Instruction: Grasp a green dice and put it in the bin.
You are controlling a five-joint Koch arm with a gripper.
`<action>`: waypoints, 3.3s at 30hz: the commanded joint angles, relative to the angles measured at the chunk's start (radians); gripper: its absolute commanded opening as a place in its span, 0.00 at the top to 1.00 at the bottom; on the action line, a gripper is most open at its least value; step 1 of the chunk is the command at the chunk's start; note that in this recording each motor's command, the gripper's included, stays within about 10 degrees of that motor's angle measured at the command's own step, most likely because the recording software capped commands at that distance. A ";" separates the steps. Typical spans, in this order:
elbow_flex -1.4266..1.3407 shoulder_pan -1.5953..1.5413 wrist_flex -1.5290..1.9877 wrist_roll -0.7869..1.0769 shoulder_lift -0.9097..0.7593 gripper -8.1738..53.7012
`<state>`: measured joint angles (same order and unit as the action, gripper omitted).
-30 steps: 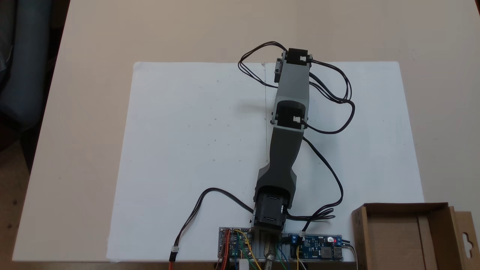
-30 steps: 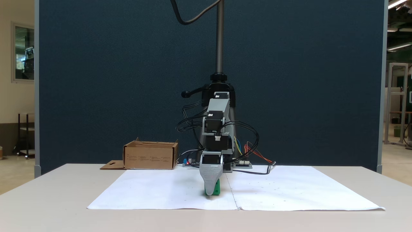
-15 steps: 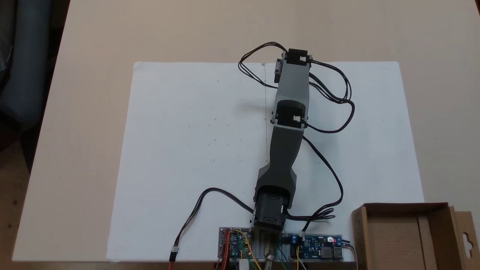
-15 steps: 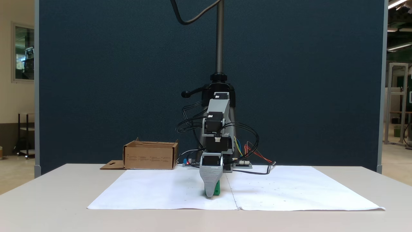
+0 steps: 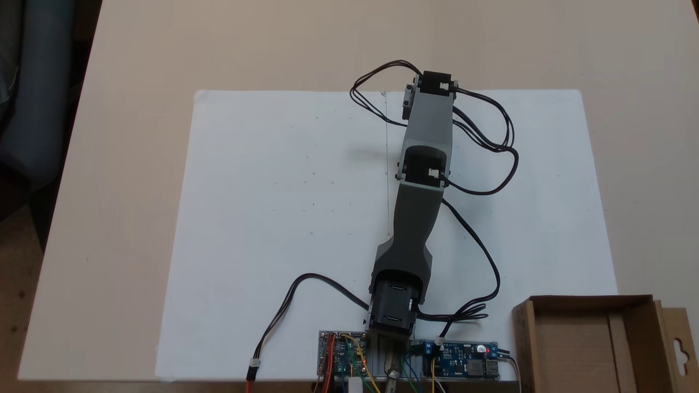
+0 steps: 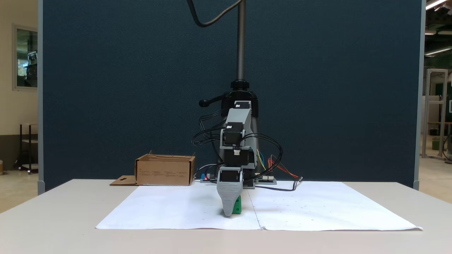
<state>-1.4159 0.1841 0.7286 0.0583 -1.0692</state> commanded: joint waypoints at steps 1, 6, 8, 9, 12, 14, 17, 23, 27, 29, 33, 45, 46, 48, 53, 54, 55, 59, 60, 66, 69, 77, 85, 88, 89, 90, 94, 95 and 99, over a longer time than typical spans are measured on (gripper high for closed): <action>0.006 0.015 -0.018 0.075 -0.029 0.24; 0.006 0.012 -0.018 0.077 -0.021 0.32; 0.006 0.012 -0.018 0.077 -0.021 0.32; 0.006 0.012 -0.020 0.077 -0.021 0.32; 0.006 0.011 -0.020 0.077 -0.020 0.33; 0.006 0.011 -0.020 0.077 -0.020 0.38; 0.006 0.009 -0.020 0.077 -0.018 0.43; 0.006 0.012 -0.020 0.077 -0.018 0.67; 0.006 0.018 -0.037 0.072 -0.018 0.67; 0.006 0.015 -0.025 0.071 -0.020 0.67; 0.006 0.014 0.003 0.058 -0.078 0.67; 0.008 -0.155 0.146 0.014 -0.419 0.67; 0.008 -0.172 0.147 0.011 -0.425 0.67; 0.017 -0.179 0.146 0.005 -0.433 0.67; 0.092 -0.089 0.146 0.000 -0.433 0.67; 0.110 -0.051 0.144 0.002 -0.433 0.67; 0.133 0.015 0.144 0.005 -0.433 0.67; 0.169 0.192 0.146 0.061 -0.433 0.67; 0.169 0.230 0.153 0.075 -0.433 0.67; 0.169 0.477 0.198 0.201 -0.433 0.67; 0.186 0.640 0.201 0.256 -0.436 0.67; 0.316 0.971 0.330 0.347 -0.442 0.67; 0.367 1.289 0.385 0.345 -0.448 0.67; 0.431 1.387 0.396 0.345 -0.413 0.67; 0.476 1.427 0.419 0.345 -0.373 0.67; 0.499 1.443 0.430 0.345 -0.351 0.67; 0.586 1.506 0.445 0.345 -0.258 0.67; 0.603 1.520 0.445 0.345 -0.239 0.67; 0.609 1.574 0.446 0.347 -0.195 0.67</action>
<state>-0.8590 1.7257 1.1382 0.3175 -1.2502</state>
